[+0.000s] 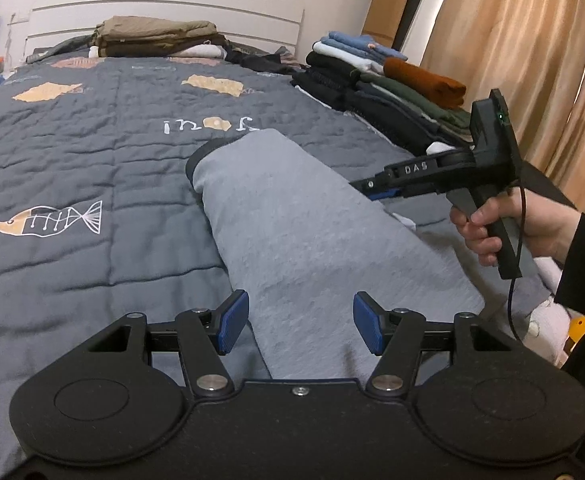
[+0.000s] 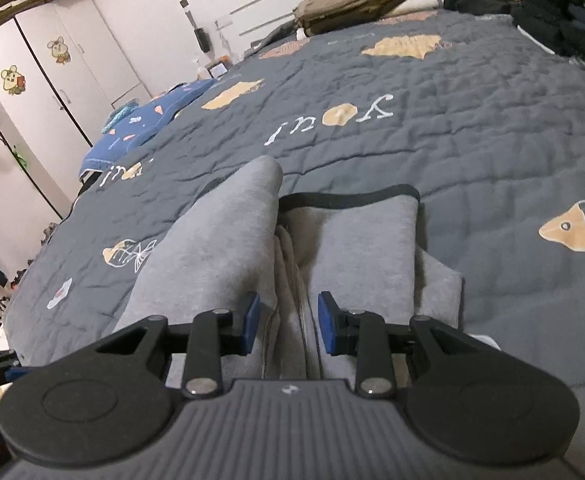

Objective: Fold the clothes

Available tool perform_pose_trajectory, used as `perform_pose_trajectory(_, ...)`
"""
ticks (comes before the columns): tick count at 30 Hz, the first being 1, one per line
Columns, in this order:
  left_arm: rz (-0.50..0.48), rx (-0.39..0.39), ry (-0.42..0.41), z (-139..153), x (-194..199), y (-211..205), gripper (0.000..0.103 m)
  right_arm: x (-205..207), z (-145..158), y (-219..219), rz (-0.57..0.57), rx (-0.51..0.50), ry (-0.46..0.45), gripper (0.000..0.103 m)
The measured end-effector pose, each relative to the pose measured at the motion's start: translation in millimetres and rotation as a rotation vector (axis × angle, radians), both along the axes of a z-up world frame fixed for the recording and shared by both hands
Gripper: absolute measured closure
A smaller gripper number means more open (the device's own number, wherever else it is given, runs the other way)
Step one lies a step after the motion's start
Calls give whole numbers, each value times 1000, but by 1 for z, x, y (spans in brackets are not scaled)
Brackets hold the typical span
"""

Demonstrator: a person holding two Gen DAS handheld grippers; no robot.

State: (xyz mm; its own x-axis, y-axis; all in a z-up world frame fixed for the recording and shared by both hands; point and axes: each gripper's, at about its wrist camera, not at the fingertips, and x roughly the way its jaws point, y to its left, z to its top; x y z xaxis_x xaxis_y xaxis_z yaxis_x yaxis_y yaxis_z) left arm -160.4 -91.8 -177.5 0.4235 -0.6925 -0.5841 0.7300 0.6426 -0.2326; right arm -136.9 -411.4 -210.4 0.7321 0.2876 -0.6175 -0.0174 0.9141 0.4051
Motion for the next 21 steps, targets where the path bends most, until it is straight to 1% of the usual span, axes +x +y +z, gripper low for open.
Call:
perform_pose_trajectory(3, -4, 7, -3, 0, -2, -2, 46, 1, -4, 0, 9, 9, 7, 72)
perform_pose_trajectory(7, -18, 3, -10, 2, -8, -2, 46, 4, -9, -3, 35, 63, 36, 72)
perform_pose_trajectory(9, -22, 2, -14, 3, -10, -1, 46, 6, -10, -9, 43, 81, 55, 68)
perform_pose_trajectory(10, -21, 4, -18, 3, -10, -1, 46, 7, -10, -13, 36, 90, 61, 65)
perform_pose_trajectory(12, -17, 6, -20, 3, -11, 1, 46, 8, -9, -23, 18, 108, 71, 65)
perform_pose_trajectory(15, -14, 15, -24, 2, -12, 1, 46, 10, -11, -25, 4, 91, 71, 65)
perform_pose_trajectory(21, -15, 34, -38, 1, -12, -1, 46, 10, 6, 1, 35, 7, -18, 65)
